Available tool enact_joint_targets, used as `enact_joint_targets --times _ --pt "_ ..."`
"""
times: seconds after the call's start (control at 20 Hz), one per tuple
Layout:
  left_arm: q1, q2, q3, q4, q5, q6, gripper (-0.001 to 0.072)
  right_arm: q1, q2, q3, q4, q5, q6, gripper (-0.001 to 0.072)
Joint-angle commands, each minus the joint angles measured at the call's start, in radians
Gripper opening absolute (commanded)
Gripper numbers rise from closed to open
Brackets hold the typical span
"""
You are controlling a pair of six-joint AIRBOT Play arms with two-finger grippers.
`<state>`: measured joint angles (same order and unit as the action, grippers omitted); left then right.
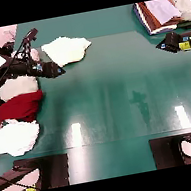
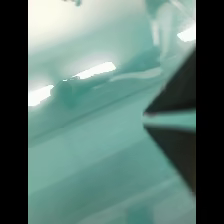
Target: Fold the shirts.
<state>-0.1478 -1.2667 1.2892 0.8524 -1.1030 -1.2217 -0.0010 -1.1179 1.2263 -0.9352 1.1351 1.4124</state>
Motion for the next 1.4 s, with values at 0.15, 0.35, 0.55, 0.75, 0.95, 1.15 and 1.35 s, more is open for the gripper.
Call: enact_joint_targets --times 0.15,0.35,0.55,0.75,0.95,1.15,1.35 --pt "0.021 -0.057 0.021 0.164 0.467 -0.113 0.0663 0.001 -0.001 0.000 0.001 -0.028 0.002 0.0015" --pt "0.106 -0.321 0.153 0.149 0.381 -0.141 0.0666 0.001 -0.001 0.000 0.001 -0.027 0.002 0.0015" --pt "0.142 -0.566 0.296 0.014 0.373 -0.132 0.0684 0.002 -0.001 0.000 0.001 -0.027 0.002 0.0015" --pt "0.138 -0.716 0.406 -0.042 0.371 -0.128 0.0683 0.003 -0.002 0.000 0.001 -0.026 0.002 0.0015" --pt "0.125 -0.740 0.454 -0.091 0.437 -0.105 0.0393 0.003 -0.001 0.000 0.000 -0.030 0.001 0.0015" --pt "0.124 -0.713 0.632 -0.101 0.252 -0.072 0.0023 -0.019 0.012 0.054 -0.008 -0.033 0.000 0.0015" --pt "0.061 -0.540 0.864 -0.124 0.044 0.066 0.0023 -0.047 0.012 0.245 -0.008 0.004 0.000 0.0015"
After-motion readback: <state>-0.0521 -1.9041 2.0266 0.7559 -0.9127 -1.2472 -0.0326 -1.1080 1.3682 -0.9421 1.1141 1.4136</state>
